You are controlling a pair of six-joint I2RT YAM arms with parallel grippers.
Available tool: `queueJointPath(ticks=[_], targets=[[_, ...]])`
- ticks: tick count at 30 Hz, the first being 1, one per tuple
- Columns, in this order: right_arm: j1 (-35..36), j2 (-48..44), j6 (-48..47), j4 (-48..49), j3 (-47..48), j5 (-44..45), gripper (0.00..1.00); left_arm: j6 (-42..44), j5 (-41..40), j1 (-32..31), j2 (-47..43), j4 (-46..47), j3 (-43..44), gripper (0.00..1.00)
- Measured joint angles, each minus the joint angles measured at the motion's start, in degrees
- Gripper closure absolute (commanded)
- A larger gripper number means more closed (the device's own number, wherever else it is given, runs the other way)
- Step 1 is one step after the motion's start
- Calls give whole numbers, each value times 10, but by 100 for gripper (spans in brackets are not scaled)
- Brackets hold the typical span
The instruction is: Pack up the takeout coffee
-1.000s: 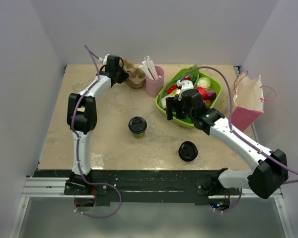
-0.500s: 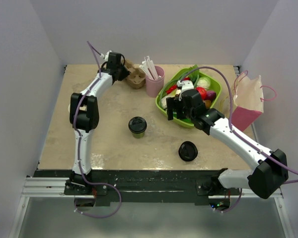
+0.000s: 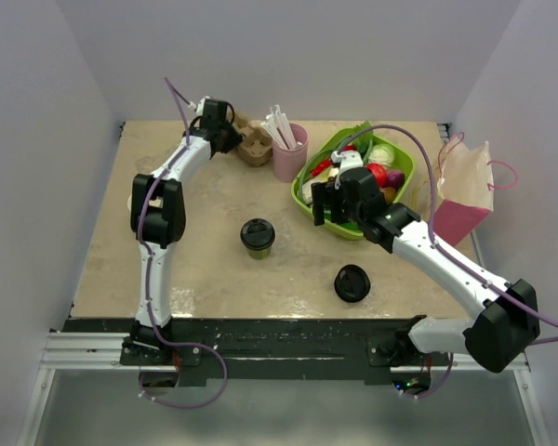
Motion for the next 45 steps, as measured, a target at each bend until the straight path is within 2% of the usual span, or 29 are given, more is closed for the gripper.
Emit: queueJointPath(ticks=[14,17,18,21,29,35,45], targets=[[0,0,0,0,0,0,2,0,-4,0,22,-14,30,73],[0,0,0,0,3,0,2,0,-4,0,27,-14,37,82],[0,0,0,0,3,0,2,1,-4,0,28,-14,39,90],[0,0,0,0,4,0,2,3,-3,0,30,-14,42,100],[0,0,0,0,4,4,2,15,0,-1,29,-4,43,100],[0,-5,0,1,4,17,2,30,-4,-1,-3,21,9,100],[0,-75,0,18,3,37,2,90,-50,0,-146,50,-28,100]])
